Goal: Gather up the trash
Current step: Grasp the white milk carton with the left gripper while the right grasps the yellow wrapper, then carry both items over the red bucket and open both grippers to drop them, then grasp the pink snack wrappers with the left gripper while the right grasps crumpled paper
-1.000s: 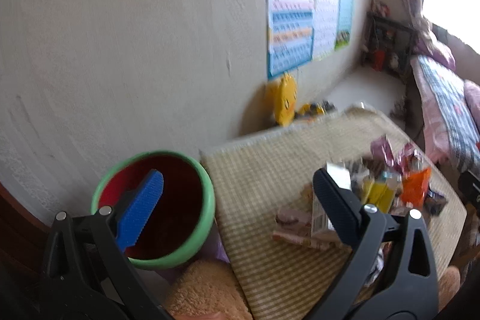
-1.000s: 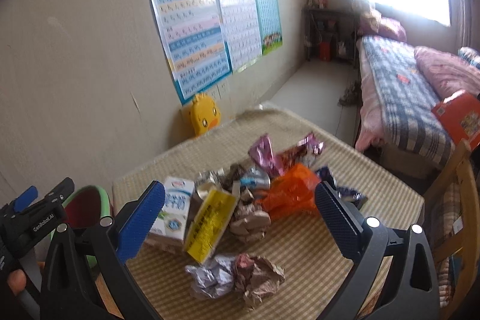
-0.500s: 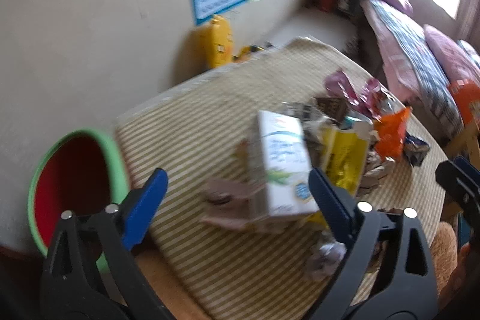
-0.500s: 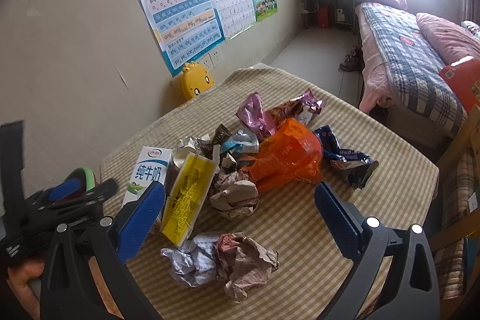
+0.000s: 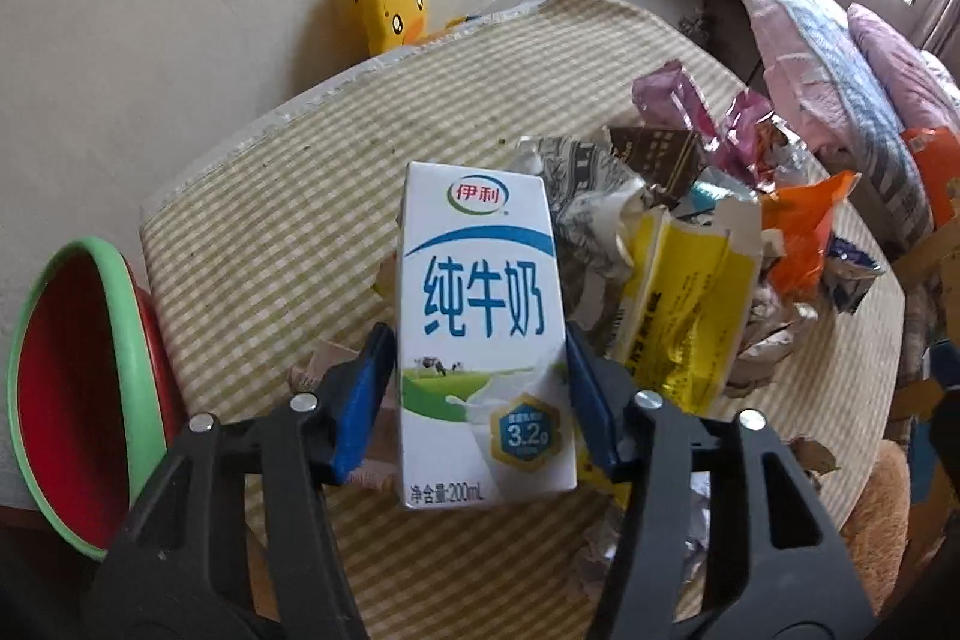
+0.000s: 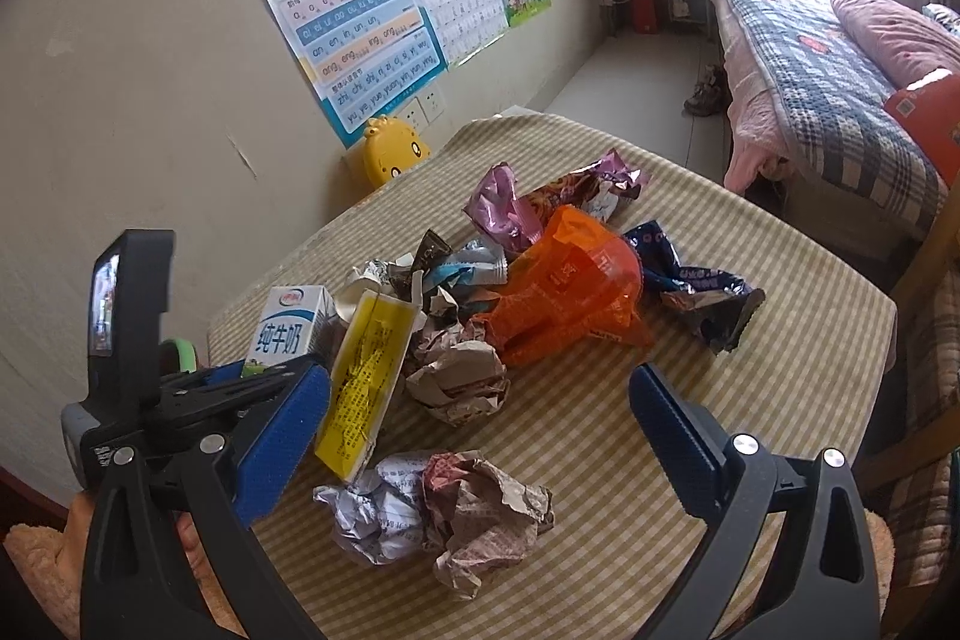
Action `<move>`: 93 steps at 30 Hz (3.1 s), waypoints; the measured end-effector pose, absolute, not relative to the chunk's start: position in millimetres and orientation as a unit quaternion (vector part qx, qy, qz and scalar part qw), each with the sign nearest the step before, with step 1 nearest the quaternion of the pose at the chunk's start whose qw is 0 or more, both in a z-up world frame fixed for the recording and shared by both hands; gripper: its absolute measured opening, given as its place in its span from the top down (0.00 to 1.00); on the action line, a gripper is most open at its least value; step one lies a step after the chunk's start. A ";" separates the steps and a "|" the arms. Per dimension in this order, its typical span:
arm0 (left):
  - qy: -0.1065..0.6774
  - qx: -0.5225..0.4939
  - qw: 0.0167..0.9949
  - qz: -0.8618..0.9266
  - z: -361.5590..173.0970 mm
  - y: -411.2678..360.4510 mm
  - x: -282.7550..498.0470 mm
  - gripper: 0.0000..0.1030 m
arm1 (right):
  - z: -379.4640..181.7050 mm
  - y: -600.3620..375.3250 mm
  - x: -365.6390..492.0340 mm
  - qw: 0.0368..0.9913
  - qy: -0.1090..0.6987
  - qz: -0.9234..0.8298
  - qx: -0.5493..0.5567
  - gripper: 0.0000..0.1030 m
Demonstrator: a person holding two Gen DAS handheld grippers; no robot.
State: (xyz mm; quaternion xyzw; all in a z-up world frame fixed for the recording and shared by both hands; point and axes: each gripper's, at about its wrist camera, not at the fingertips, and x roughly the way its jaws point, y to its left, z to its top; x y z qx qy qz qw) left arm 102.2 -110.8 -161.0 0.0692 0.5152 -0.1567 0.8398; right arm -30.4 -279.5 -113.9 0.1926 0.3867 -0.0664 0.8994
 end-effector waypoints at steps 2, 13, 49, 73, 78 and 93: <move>0.504 0.065 0.846 -0.160 -151.2 -107.3 97.7 0.48 | -115.4 -278.9 -30.6 0.899 0.388 -0.065 0.193 0.07; 0.419 0.041 0.897 -0.132 -81.8 -54.9 55.8 0.47 | -127.5 -259.6 -8.2 0.865 0.423 0.031 0.268 0.18; 0.406 -0.042 0.911 0.054 -95.5 135.2 53.5 0.47 | -83.7 -110.0 64.6 0.850 0.453 0.183 0.196 0.94; 0.453 -0.087 0.881 0.104 -137.4 200.6 66.8 0.47 | -110.4 18.0 117.7 0.824 0.479 0.271 0.135 0.91; 0.443 -0.087 0.886 0.109 -139.7 198.8 69.3 0.19 | -104.6 15.4 114.7 0.830 0.469 0.267 0.138 0.67; 0.431 -0.032 0.892 0.131 -175.9 167.0 103.7 0.11 | -96.6 -38.5 78.6 0.838 0.466 0.233 0.164 0.62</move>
